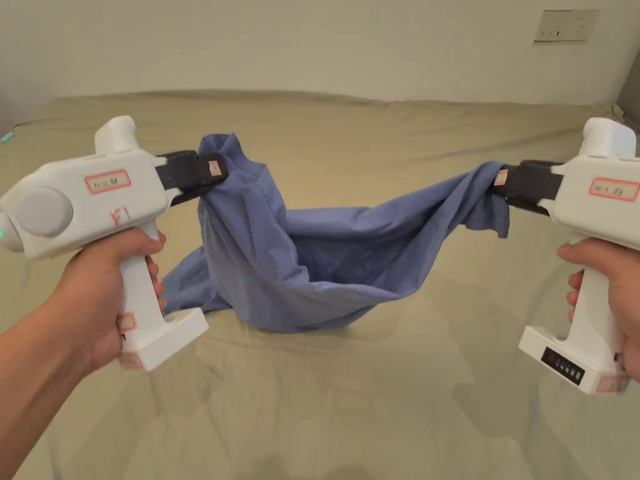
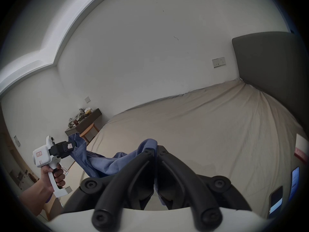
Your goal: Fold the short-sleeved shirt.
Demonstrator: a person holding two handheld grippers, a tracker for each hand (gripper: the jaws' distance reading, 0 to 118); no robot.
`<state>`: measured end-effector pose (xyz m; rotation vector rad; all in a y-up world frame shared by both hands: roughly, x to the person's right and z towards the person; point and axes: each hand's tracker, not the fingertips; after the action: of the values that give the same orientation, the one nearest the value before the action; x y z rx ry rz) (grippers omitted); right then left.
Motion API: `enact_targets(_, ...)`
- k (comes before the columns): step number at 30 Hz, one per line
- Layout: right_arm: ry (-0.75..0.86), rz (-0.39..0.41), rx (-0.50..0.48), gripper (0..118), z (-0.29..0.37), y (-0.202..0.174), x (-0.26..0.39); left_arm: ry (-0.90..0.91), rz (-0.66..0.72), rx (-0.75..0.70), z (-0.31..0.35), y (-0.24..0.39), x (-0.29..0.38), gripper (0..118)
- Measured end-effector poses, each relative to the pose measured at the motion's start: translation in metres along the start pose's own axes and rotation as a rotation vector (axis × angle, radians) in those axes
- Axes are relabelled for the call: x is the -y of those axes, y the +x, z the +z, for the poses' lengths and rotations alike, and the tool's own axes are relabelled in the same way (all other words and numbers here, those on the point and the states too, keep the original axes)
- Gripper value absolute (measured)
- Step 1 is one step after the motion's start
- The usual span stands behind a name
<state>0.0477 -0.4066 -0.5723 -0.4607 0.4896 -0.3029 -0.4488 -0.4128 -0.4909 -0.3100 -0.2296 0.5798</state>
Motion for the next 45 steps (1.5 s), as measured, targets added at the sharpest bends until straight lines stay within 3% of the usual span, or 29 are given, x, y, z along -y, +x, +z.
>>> enact_targets(10,-0.083,-0.06,-0.011,0,0.065,0.002,0.078,0.007,0.077,-0.021,0.099,-0.007,0.091,1)
enact_targets(17,-0.277,-0.09,-0.022,0,0.098,0.003,0.151,-0.099,0.147,-0.116,0.155,-0.033,0.156,1)
enact_targets(19,-0.315,-0.028,0.021,0,0.102,-0.001,0.172,-0.125,0.161,-0.126,0.163,-0.04,0.169,1)
enact_targets(23,-0.375,-0.073,0.024,0,0.106,-0.006,0.202,-0.169,0.186,-0.155,0.17,-0.062,0.187,1)
enact_targets(33,-0.471,-0.053,0.058,1,0.099,-0.012,0.248,-0.243,0.257,-0.206,0.173,-0.091,0.22,1)
enact_targets(36,-0.489,-0.047,0.064,9,0.096,-0.011,0.255,-0.243,0.304,-0.207,0.172,-0.099,0.224,5)
enact_targets(38,-0.499,-0.046,0.071,25,0.093,-0.008,0.257,-0.24,0.307,-0.217,0.174,-0.097,0.226,12)
enact_targets(40,-0.506,-0.059,0.074,28,0.094,-0.007,0.26,-0.244,0.317,-0.22,0.177,-0.102,0.227,18)
enact_targets(41,-0.509,-0.063,0.074,36,0.094,-0.007,0.26,-0.245,0.322,-0.218,0.179,-0.103,0.229,27)
enact_targets(42,-0.511,-0.068,0.074,50,0.095,-0.005,0.26,-0.245,0.323,-0.219,0.182,-0.104,0.23,45)
enact_targets(43,-0.511,-0.07,0.072,73,0.096,-0.004,0.26,-0.243,0.32,-0.222,0.186,-0.106,0.23,73)
enact_targets(45,-0.491,-0.066,0.068,98,0.104,-0.005,0.257,-0.223,0.311,-0.22,0.199,-0.109,0.23,103)
